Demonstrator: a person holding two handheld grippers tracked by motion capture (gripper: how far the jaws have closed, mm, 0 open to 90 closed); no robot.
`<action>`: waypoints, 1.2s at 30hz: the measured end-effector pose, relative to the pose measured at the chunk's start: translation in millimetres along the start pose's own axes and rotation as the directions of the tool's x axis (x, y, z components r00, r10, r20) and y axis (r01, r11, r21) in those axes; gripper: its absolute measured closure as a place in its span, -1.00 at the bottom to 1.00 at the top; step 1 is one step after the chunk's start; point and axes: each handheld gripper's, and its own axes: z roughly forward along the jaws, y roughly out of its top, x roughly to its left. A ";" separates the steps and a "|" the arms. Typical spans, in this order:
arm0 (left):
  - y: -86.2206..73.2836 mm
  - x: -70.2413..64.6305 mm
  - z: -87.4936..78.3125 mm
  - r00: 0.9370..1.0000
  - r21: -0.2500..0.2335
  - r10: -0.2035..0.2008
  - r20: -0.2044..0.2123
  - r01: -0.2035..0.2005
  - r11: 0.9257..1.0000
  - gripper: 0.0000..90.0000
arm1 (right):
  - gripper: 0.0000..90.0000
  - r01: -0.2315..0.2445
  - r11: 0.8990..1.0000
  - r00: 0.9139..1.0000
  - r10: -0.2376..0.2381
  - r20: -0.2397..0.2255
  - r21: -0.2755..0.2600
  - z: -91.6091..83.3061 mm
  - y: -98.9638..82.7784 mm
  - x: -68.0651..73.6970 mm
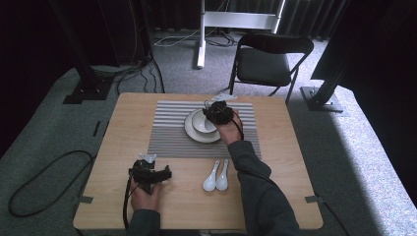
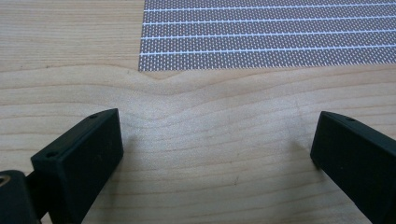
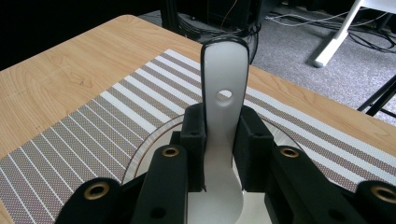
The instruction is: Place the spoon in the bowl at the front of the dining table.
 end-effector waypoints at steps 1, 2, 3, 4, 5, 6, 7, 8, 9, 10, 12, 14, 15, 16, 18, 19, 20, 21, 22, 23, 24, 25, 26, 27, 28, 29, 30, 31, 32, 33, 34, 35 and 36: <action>0.0 0.0 0.0 1.000 0.000 0.000 0.000 0.000 1.000 -0.94 | 0.68 0.002 1.000 1.000 -0.002 -0.001 0.002 0.2 0.1 0.0; 0.0 0.0 0.0 1.000 0.001 0.001 0.000 -0.001 1.000 -0.94 | 0.68 0.002 1.000 1.000 -0.002 -0.001 0.004 0.5 0.0 0.1; 0.0 0.1 -0.1 1.000 0.001 0.001 0.000 -0.001 1.000 -0.94 | 0.68 0.003 1.000 1.000 -0.003 0.000 0.006 1.0 -0.2 -0.3; 0.1 0.1 -0.2 1.000 0.003 0.002 0.001 -0.002 1.000 -0.94 | 0.68 0.001 1.000 1.000 -0.002 0.003 0.008 1.5 -0.4 -0.9; 0.1 0.2 -0.2 1.000 0.004 0.002 0.001 -0.002 1.000 -0.94 | 0.68 -0.001 1.000 1.000 0.001 0.003 0.009 2.2 -0.6 -1.5; 0.1 0.2 -0.2 1.000 0.004 0.003 0.000 -0.003 1.000 -0.94 | 0.68 -0.004 1.000 1.000 0.003 0.005 0.011 2.8 -0.8 -2.1; 0.1 0.2 -0.3 1.000 0.004 0.003 0.001 -0.003 1.000 -0.94 | 0.68 -0.003 1.000 1.000 0.003 0.008 0.013 3.4 -1.2 -2.7; 0.1 0.2 -0.3 1.000 0.004 0.002 0.001 -0.002 1.000 -0.94 | 0.68 -0.006 1.000 1.000 0.006 0.010 0.015 3.9 -1.6 -3.2; 0.1 0.2 -0.3 1.000 0.004 0.002 0.001 -0.002 1.000 -0.94 | 0.68 -0.007 1.000 1.000 0.006 0.010 0.016 4.5 -2.1 -3.8; 0.1 0.1 -0.2 1.000 0.003 0.002 0.001 -0.002 1.000 -0.94 | 0.68 -0.009 1.000 1.000 0.009 0.010 0.019 5.1 -2.8 -4.1; 0.1 0.1 -0.2 1.000 0.003 0.002 0.001 -0.002 1.000 -0.94 | 0.68 -0.014 1.000 1.000 0.014 0.010 0.024 6.6 -4.4 -4.6; 0.0 0.1 -0.2 1.000 0.002 0.001 0.001 -0.001 1.000 -0.94 | 0.68 -0.017 0.999 1.000 0.017 0.010 0.028 8.1 -5.9 -4.5; 0.0 0.1 -0.2 1.000 0.002 0.001 0.001 -0.001 1.000 -0.94 | 0.68 -0.019 0.999 1.000 0.019 0.010 0.029 8.7 -6.4 -4.1; 0.0 0.1 -0.2 1.000 0.002 0.001 0.000 -0.001 1.000 -0.94 | 0.68 -0.019 0.999 1.000 0.018 0.009 0.030 9.4 -6.9 -3.8; 0.1 0.1 -0.2 1.000 0.003 0.002 0.001 -0.002 1.000 -0.94 | 0.68 -0.019 0.999 1.000 0.019 0.007 0.033 10.6 -7.8 -2.9; 0.1 0.1 -0.2 1.000 0.003 0.002 0.001 -0.002 1.000 -0.94 | 0.68 -0.020 0.999 1.000 0.020 0.007 0.033 11.1 -8.4 -2.7; 0.1 0.1 -0.2 1.000 0.003 0.002 0.001 -0.002 1.000 -0.94 | 0.68 -0.020 0.999 1.000 0.020 0.005 0.036 11.6 -8.9 -2.4; 0.0 0.1 -0.2 1.000 0.003 0.002 0.001 -0.002 1.000 -0.94 | 0.68 -0.021 0.999 1.000 0.021 0.005 0.036 12.2 -9.7 -1.9; 0.1 0.2 -0.2 1.000 0.003 0.003 0.000 -0.003 1.000 -0.94 | 0.68 -0.021 0.999 1.000 0.021 0.005 0.038 12.8 -10.5 -1.8; 0.1 0.2 -0.2 1.000 0.003 0.003 0.001 -0.003 1.000 -0.94 | 0.68 -0.023 0.999 1.000 0.023 0.004 0.040 13.3 -11.5 -1.6; 0.1 0.3 -0.3 1.000 0.003 0.003 0.001 -0.003 1.000 -0.94 | 0.68 -0.026 0.999 1.000 0.026 0.003 0.041 13.9 -12.5 -1.8; 0.1 0.2 -0.2 1.000 0.003 0.003 0.001 -0.003 1.000 -0.94 | 0.68 -0.029 0.999 1.000 0.029 0.002 0.041 14.6 -13.6 -2.0; 0.1 0.2 -0.3 1.000 0.003 0.003 0.001 -0.003 1.000 -0.94 | 0.68 -0.031 0.998 1.000 0.031 0.001 0.045 15.1 -14.6 -2.0; 0.1 0.2 -0.3 1.000 0.003 0.003 0.001 -0.003 1.000 -0.94 | 0.68 -0.031 0.998 1.000 0.031 0.001 0.045 15.1 -14.6 -2.0; 0.1 0.2 -0.3 1.000 0.003 0.003 0.001 -0.003 1.000 -0.94 | 0.68 -0.035 0.999 0.999 0.035 -0.002 0.039 15.8 -16.0 -1.9; 0.1 0.2 -0.2 1.000 0.003 0.003 0.001 -0.003 1.000 -0.94 | 0.68 -0.037 0.999 0.999 0.037 -0.001 0.039 15.6 -16.1 -1.8; 0.1 0.3 -0.2 1.000 0.003 0.003 0.001 -0.003 1.000 -0.94 | 0.67 -0.036 0.999 0.999 0.036 -0.002 0.038 15.7 -16.1 -1.7; 0.1 0.2 -0.3 1.000 0.004 0.003 0.001 -0.003 1.000 -0.94 | 0.67 -0.034 0.999 0.999 0.034 -0.002 0.039 15.6 -16.1 -1.5; 0.1 0.2 -0.3 1.000 0.004 0.003 0.001 -0.003 1.000 -0.94 | 0.68 -0.032 0.999 0.999 0.032 -0.002 0.039 15.6 -16.0 -1.2; 0.1 0.2 -0.3 1.000 0.004 0.003 0.001 -0.003 1.000 -0.94 | 0.68 -0.029 0.999 1.000 0.030 -0.002 0.040 15.7 -15.8 -1.0; 0.1 0.2 -0.3 1.000 0.003 0.003 0.001 -0.003 1.000 -0.94 | 0.68 -0.029 0.999 1.000 0.030 -0.002 0.039 15.8 -15.8 -0.6; 0.1 0.2 -0.3 1.000 0.003 0.003 0.001 -0.003 1.000 -0.94 | 0.68 -0.029 0.999 1.000 0.029 -0.001 0.039 15.9 -15.8 -0.5; 0.1 0.2 -0.2 1.000 0.003 0.003 0.001 -0.003 1.000 -0.94 | 0.68 -0.031 0.999 1.000 0.031 -0.002 0.039 16.1 -15.8 -0.3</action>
